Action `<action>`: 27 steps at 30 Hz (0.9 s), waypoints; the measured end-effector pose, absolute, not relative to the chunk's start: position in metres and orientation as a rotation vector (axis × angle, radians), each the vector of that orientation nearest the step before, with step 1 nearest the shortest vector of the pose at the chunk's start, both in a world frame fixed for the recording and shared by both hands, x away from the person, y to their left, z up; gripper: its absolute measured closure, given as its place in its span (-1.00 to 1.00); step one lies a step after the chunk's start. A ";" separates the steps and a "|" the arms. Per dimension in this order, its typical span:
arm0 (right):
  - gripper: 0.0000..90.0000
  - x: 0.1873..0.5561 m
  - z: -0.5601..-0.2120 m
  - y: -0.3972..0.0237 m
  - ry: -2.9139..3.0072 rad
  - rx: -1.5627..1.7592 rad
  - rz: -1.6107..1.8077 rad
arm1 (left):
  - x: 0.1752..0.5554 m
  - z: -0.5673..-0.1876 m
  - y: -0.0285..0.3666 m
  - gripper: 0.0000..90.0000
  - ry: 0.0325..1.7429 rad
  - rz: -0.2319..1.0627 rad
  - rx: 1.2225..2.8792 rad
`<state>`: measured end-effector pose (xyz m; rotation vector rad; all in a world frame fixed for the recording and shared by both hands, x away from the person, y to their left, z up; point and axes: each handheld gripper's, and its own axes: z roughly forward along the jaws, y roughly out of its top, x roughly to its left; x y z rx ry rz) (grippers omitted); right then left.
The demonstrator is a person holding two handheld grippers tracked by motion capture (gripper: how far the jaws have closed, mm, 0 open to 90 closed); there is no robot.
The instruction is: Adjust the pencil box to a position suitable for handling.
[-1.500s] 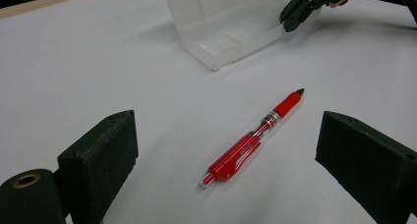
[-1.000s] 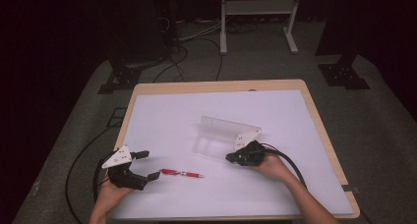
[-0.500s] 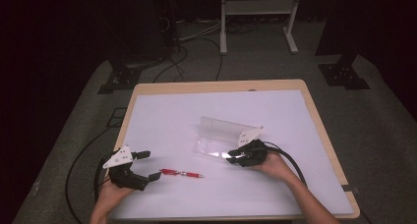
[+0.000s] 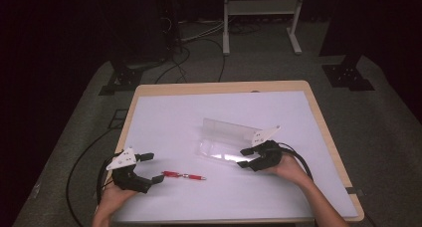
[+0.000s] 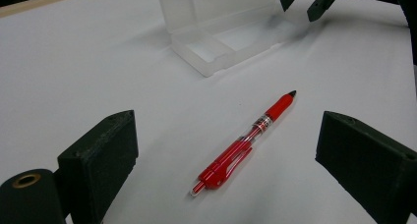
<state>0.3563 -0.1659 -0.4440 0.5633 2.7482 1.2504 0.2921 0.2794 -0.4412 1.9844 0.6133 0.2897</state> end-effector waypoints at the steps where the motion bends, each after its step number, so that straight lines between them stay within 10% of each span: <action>1: 0.07 0.356 -0.443 -0.168 2.743 0.564 1.253 | 0.292 -0.441 0.279 -0.82 0.613 0.290 1.985; 27: -0.07 0.324 -0.445 -0.233 2.634 0.704 1.274 | 0.296 -0.443 0.269 -0.82 0.579 0.268 2.004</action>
